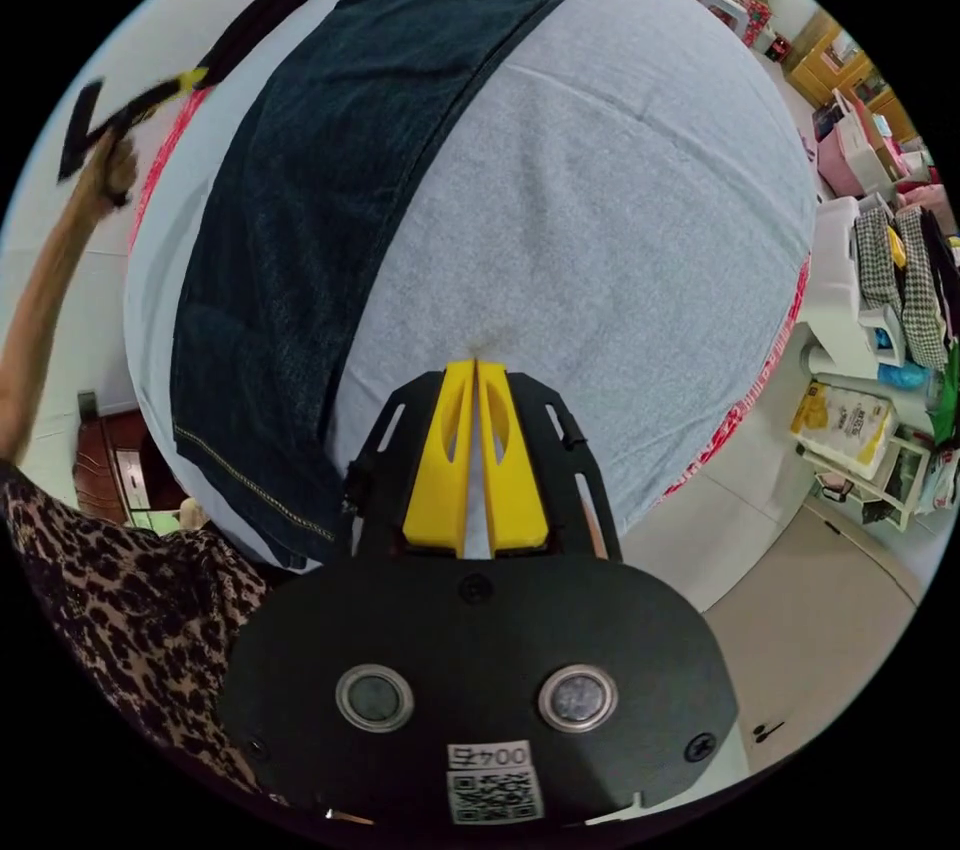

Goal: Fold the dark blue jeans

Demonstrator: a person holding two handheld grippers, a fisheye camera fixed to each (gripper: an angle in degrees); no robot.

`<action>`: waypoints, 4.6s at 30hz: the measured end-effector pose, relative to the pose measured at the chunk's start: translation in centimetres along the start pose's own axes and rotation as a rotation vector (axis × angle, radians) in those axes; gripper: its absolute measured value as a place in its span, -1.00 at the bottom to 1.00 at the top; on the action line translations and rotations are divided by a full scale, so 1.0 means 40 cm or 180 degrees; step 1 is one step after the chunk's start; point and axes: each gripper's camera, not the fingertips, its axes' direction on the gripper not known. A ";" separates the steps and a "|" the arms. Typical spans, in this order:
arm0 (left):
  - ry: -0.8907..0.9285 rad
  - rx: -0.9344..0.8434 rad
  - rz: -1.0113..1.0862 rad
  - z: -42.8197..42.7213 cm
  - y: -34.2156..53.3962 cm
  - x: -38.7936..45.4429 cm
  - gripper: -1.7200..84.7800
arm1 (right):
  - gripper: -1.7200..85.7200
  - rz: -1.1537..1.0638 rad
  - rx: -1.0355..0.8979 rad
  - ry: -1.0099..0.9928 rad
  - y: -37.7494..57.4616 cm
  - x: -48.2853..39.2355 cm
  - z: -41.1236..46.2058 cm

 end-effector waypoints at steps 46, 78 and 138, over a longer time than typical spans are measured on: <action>0.1581 -0.0743 -0.0856 -0.814 0.889 0.328 -0.90 | -0.94 0.0905 0.0833 -0.1684 0.530 -0.025 0.799; 0.1663 -0.0630 -0.0931 -1.014 0.971 0.228 -0.68 | -0.71 0.1158 0.0824 -0.2649 0.529 0.186 1.067; 0.0993 -0.0289 -0.0410 -0.703 0.735 0.271 -0.79 | -0.74 0.0872 0.0574 -0.1452 0.544 -0.390 0.314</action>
